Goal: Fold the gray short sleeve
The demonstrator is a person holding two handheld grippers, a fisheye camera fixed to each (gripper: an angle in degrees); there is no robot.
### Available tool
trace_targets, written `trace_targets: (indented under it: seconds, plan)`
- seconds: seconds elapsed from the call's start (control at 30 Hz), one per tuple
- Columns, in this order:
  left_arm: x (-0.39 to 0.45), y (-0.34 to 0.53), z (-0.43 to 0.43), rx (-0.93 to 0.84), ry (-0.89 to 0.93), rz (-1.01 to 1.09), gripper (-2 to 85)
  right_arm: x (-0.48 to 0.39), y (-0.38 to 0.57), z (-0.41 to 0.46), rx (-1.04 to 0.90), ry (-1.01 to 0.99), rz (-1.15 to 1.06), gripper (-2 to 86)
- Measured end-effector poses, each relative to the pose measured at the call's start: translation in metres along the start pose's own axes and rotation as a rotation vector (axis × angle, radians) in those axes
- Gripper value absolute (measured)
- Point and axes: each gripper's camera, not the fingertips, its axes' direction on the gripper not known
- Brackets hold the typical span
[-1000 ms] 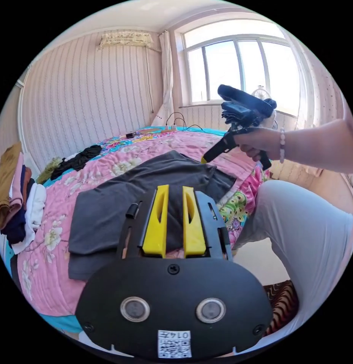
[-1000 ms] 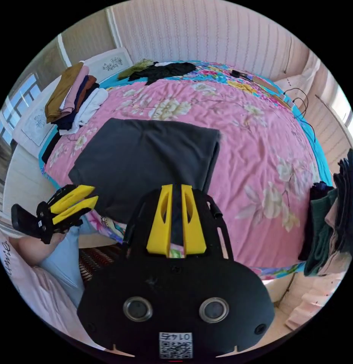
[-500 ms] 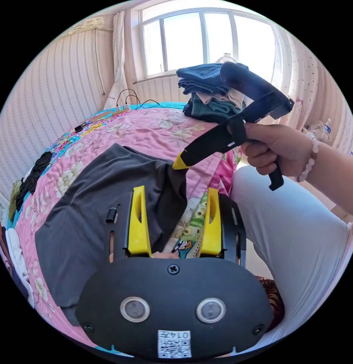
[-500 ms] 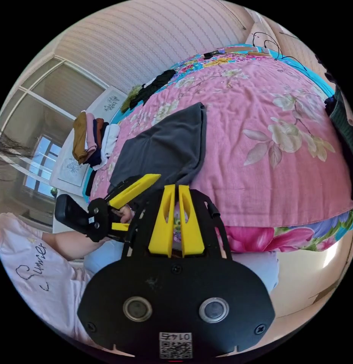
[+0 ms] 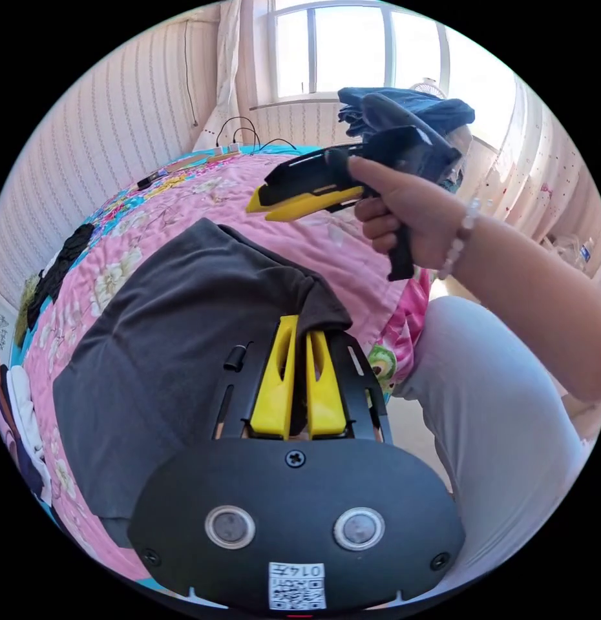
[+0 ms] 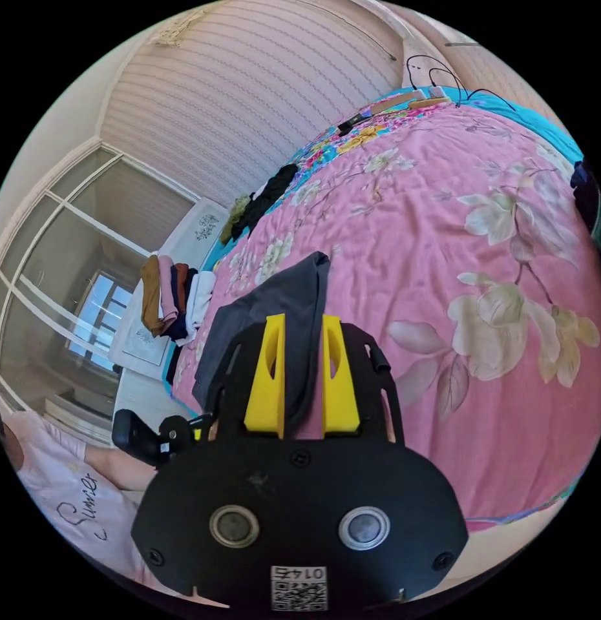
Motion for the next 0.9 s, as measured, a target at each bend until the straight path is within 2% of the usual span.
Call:
trace_targets:
  seconds: [0.07, 0.13, 0.27, 0.33, 0.4, 0.5, 0.6, 0.73, 0.9]
  plan:
    - [-0.005, -0.003, -0.002, -0.006, 0.008, -0.021, -0.4, 0.014, -0.023, 0.023, 0.041, 0.067, 0.015, 13.0]
    - [-0.011, -0.005, -0.008, 0.013, 0.016, -0.043, -0.5, 0.024, -0.042, 0.044, 0.014, 0.028, 0.038, 13.0]
    - [-0.024, -0.001, -0.024, 0.080, 0.030, -0.076, -0.4, 0.034, -0.075, 0.066, -0.060, 0.038, 0.041, 5.5]
    - [-0.037, 0.002, -0.038, 0.142, 0.052, -0.133, -0.4, 0.032, -0.085, 0.070, -0.117, -0.057, -0.007, 3.0]
    - [-0.048, 0.004, -0.047, 0.166, 0.080, -0.179, -0.4, 0.027, -0.091, 0.072, -0.151, -0.093, -0.053, 1.9]
    - [-0.063, 0.008, -0.058, 0.183, 0.088, -0.216, -0.4, 0.021, -0.098, 0.070, -0.150, 0.009, -0.057, 0.8]
    - [-0.081, 0.012, -0.074, 0.222, 0.098, -0.267, -0.4, 0.011, -0.109, 0.068, -0.145, -0.045, -0.058, 0.4]
    - [-0.114, 0.027, -0.112, 0.311, 0.073, -0.360, -0.6, -0.040, -0.132, 0.072, -0.147, -0.110, -0.162, 0.2]
    - [-0.156, 0.059, -0.157, 0.342, -0.012, -0.531, -0.7, -0.131, -0.159, 0.109, -0.197, -0.137, -0.338, 0.1]
